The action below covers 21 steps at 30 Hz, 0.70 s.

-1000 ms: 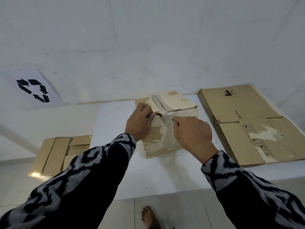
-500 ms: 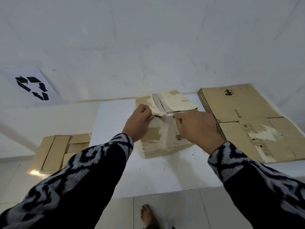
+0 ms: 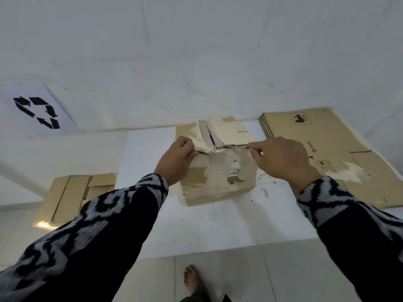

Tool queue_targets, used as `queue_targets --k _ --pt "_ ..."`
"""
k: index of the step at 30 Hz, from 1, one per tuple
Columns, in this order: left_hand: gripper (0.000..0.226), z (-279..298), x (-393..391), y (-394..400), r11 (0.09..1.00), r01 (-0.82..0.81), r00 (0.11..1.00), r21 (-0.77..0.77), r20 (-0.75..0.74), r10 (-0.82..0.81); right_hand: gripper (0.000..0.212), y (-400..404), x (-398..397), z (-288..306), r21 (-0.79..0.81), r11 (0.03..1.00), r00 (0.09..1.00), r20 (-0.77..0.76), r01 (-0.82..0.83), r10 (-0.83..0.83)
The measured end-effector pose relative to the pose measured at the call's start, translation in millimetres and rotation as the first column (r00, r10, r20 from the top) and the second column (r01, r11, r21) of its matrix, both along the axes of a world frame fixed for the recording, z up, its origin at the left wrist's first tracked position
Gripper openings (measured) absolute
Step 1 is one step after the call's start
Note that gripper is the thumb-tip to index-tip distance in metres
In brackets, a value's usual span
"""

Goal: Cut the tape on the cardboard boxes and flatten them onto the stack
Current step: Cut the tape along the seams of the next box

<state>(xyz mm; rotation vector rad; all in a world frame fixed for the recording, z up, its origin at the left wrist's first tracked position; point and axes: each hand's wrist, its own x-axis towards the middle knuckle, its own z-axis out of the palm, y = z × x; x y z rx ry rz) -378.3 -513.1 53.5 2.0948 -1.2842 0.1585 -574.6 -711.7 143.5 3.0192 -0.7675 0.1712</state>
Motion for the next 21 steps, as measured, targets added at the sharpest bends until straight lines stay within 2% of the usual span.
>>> queue_targets --k 2,4,6,8,9,10,16,21 --pt "0.020 -0.2 -3.3 1.7 1.000 -0.006 1.000 0.020 -0.014 0.006 0.033 -2.1 -8.0 -1.1 0.137 0.990 1.000 -0.002 0.027 -0.027" --pt "0.018 -1.4 -6.1 2.0 1.000 -0.007 1.000 0.028 -0.017 0.007 0.032 0.2 -16.4 -9.5 0.397 0.916 0.994 0.071 0.050 -0.085" --pt "0.016 -4.1 -11.2 3.2 1.000 0.007 1.000 0.029 -0.022 -0.006 0.033 6.8 -26.5 -22.8 0.669 0.741 0.970 0.139 0.055 -0.197" --pt "0.015 -6.9 -16.6 6.2 1.000 0.015 0.999 0.014 -0.038 -0.014 0.034 21.2 -37.6 -36.7 0.857 0.510 0.939 0.113 0.074 -0.326" --pt "0.015 -8.3 -18.4 8.0 1.000 0.020 0.999 0.009 -0.039 -0.019 0.034 30.7 -42.7 -42.6 0.903 0.421 0.924 0.088 0.083 -0.371" --pt "0.017 -10.2 -19.7 9.8 0.999 0.032 0.999 0.013 -0.035 -0.032 0.035 39.6 -46.7 -47.9 0.924 0.370 0.914 0.067 0.094 -0.400" --pt "0.020 -50.4 -35.5 28.7 0.952 0.154 0.988 0.264 -0.064 -0.143 0.031 66.1 -59.6 -58.6 0.965 0.235 0.895 -0.002 0.119 -0.445" --pt "0.021 -68.9 -57.1 30.9 0.979 0.084 0.992 0.187 -0.110 -0.064 0.024 81.4 -84.0 -79.7 0.983 0.097 0.882 -0.092 0.153 -0.462"
